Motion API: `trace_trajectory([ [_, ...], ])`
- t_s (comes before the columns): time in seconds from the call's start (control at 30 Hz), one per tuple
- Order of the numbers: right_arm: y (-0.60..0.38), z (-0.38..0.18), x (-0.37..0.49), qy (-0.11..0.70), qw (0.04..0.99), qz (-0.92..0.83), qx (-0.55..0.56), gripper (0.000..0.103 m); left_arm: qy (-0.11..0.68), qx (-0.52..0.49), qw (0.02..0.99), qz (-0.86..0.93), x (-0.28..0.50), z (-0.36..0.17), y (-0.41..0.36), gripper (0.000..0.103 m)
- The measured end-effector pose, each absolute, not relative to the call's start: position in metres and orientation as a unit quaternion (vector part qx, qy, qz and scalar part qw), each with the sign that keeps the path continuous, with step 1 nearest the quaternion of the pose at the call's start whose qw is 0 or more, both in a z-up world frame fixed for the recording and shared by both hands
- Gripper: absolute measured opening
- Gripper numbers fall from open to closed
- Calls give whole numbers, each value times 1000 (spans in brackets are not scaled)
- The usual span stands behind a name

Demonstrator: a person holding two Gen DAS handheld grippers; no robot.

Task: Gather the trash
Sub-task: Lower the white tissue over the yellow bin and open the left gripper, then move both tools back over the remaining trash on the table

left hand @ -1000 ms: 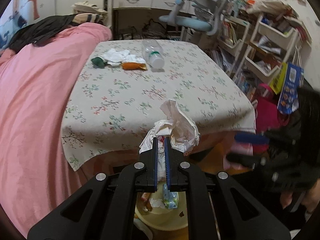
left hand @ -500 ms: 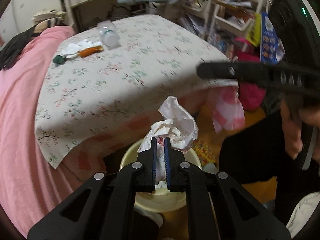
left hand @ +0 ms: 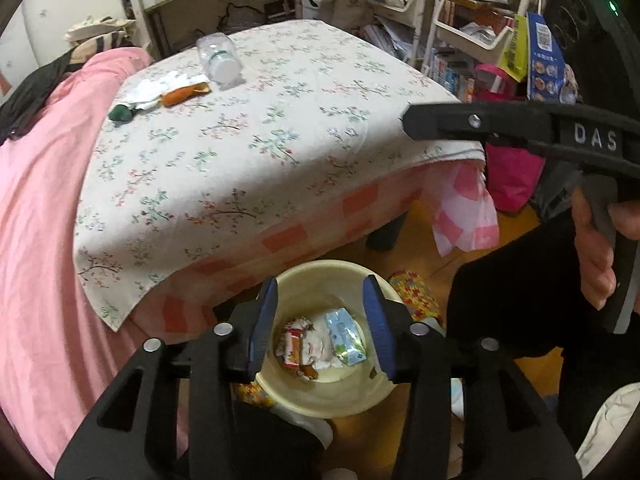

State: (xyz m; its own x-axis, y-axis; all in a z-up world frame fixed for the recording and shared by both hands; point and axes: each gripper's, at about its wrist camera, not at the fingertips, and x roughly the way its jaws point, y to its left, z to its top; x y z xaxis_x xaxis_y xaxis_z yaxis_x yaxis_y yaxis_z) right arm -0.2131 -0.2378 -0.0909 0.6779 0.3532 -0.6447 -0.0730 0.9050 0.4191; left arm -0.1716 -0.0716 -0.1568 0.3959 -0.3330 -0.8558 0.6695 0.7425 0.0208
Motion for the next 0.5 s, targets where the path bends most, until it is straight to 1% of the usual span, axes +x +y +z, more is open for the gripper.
trace_trajectory([
  [0.13, -237, -91, -214, 384, 898, 119, 182, 54, 442, 173, 836, -276, -163, -151, -63, 54],
  [0.5, -233, -93, -213, 386, 898, 121, 174, 54, 425, 85, 882, -186, -132, -134, -23, 57],
])
